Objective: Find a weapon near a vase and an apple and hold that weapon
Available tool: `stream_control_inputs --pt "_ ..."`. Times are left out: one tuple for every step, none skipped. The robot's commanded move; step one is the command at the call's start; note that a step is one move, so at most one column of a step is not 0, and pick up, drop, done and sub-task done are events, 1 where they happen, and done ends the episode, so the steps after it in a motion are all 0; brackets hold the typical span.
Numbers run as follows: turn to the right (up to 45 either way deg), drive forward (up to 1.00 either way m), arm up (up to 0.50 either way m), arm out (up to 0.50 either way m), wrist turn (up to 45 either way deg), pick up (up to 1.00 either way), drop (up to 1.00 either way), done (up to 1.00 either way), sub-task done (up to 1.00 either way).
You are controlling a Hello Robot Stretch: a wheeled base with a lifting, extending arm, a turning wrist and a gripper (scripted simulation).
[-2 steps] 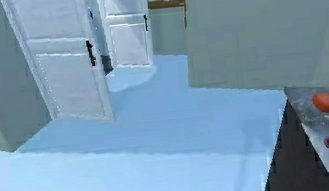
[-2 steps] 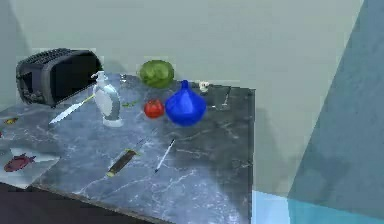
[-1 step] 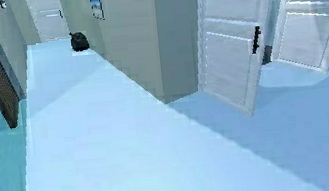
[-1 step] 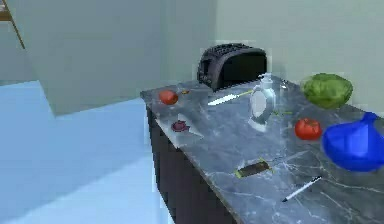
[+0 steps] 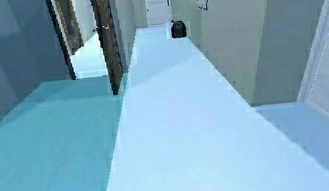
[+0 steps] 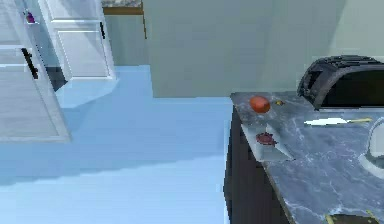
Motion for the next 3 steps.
stream_control_inputs --pt "0.0 0.3 0.0 0.0 0.0 0.0 0.0 0.0 0.0" --pt "45.0 0.0 0.0 0.0 0.0 0.0 0.0 0.0 0.0" --pt "45.0 0.0 0.0 0.0 0.0 0.0 0.0 0.0 0.0"
